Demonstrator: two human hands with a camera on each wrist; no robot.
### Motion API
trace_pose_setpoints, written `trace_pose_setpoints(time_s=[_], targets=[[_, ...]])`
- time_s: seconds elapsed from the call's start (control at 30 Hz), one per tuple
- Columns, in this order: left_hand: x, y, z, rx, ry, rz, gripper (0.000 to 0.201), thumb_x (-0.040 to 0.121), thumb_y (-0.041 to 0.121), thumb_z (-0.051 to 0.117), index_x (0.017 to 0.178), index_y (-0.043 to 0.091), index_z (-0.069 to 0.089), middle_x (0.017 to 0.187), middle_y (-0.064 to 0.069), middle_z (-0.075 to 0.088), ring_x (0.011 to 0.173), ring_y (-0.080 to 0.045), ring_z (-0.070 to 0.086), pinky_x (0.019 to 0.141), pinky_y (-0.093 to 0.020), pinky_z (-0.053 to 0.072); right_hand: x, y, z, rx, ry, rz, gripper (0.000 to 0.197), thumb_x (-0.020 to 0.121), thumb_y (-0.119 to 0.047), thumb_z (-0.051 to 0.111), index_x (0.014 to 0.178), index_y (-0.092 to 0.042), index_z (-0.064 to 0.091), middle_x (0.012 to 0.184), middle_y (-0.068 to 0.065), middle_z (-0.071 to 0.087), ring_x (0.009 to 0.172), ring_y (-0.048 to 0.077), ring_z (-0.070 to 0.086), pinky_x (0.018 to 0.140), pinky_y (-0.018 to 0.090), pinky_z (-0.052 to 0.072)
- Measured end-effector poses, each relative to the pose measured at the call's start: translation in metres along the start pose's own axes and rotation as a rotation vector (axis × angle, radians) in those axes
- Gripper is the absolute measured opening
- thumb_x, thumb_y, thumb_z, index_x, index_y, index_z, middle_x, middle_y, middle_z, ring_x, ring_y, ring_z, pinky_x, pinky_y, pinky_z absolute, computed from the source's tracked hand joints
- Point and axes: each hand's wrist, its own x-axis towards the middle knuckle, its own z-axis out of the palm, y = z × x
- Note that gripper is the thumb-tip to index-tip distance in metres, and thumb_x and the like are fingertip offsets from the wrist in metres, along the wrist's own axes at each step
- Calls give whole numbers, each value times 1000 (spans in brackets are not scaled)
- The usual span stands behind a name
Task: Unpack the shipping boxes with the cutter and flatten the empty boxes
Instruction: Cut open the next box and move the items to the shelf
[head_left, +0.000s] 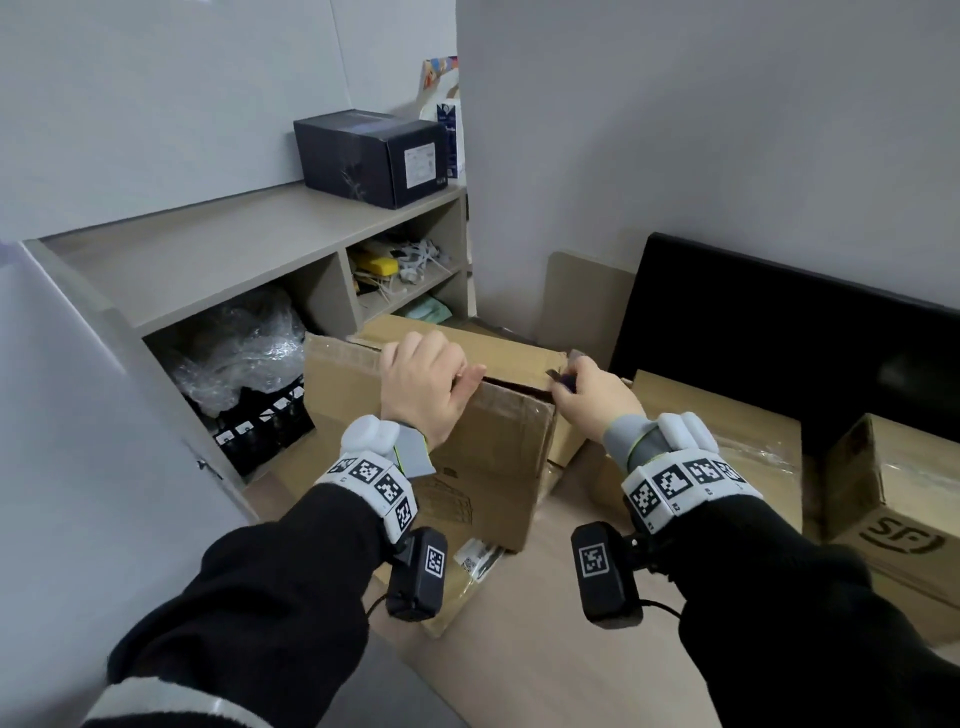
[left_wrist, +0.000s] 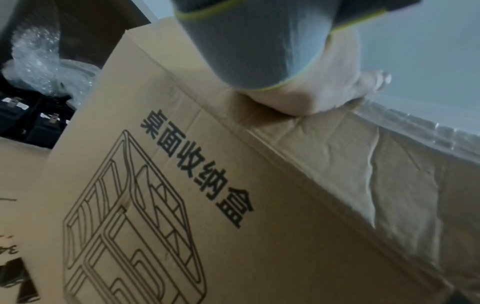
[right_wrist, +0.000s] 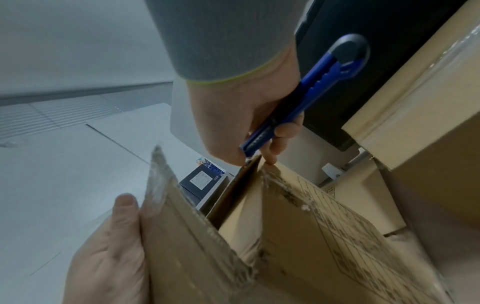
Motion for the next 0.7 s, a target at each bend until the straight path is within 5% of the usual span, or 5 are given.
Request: trace_pose_setpoints(time_s=[0.17, 0.3, 0.4, 0.53, 0.7], targets=[[-24, -2, -34, -14, 110, 124, 57, 96, 59, 26, 69, 14, 49, 71, -3, 47, 67, -23, 41, 66, -36, 30, -11, -8, 19, -92, -47, 68, 38, 99, -39, 39, 121, -8, 43, 111, 13, 63, 97, 33, 61, 76, 35, 47], [-52, -6, -52, -7, 71, 216, 39, 62, 43, 66, 82, 19, 42, 78, 1, 53, 74, -19, 40, 66, -32, 28, -17, -5, 28, -54, -12, 184, 37, 101, -34, 33, 120, -4, 41, 112, 18, 62, 87, 31, 56, 70, 33, 40], [-85, -13, -58, 15, -159, 157, 49, 58, 53, 66, 87, 21, 44, 87, 4, 55, 80, -18, 44, 65, -31, 34, -27, -8, 36, 6, -10, 256, 39, 101, -29, 33, 126, 1, 37, 118, 23, 59, 98, 34, 58, 72, 34, 39], [-102, -21, -59, -99, -617, -15, 65, 75, 77, 33, 96, 18, 51, 110, 4, 44, 96, -17, 44, 71, -32, 44, -38, -24, 46, 146, 61, 282, 38, 98, -33, 41, 120, -3, 40, 124, 20, 55, 105, 36, 57, 75, 34, 38], [-73, -21, -57, -230, -819, -154, 69, 82, 35, 63, 142, 19, 36, 129, -3, 44, 107, -26, 54, 87, -35, 45, -51, -50, 51, 91, 126, 209, 60, 82, -54, 59, 119, -10, 41, 124, 12, 46, 108, 33, 56, 84, 38, 47]])
